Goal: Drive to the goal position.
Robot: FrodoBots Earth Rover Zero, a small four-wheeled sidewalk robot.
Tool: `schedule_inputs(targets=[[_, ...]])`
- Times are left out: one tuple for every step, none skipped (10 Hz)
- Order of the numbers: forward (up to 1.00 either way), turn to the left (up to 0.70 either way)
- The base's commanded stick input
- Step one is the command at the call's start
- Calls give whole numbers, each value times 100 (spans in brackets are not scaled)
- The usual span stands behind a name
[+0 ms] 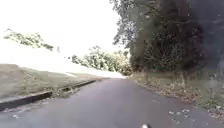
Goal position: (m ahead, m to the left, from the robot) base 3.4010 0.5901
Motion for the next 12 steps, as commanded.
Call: schedule_inputs(targets=[[45, 0], [45, 0], [45, 0], [45, 0], [45, 0], [45, 0], [45, 0], [45, 0], [45, 0], [45, 0], [45, 0], [45, 0]])
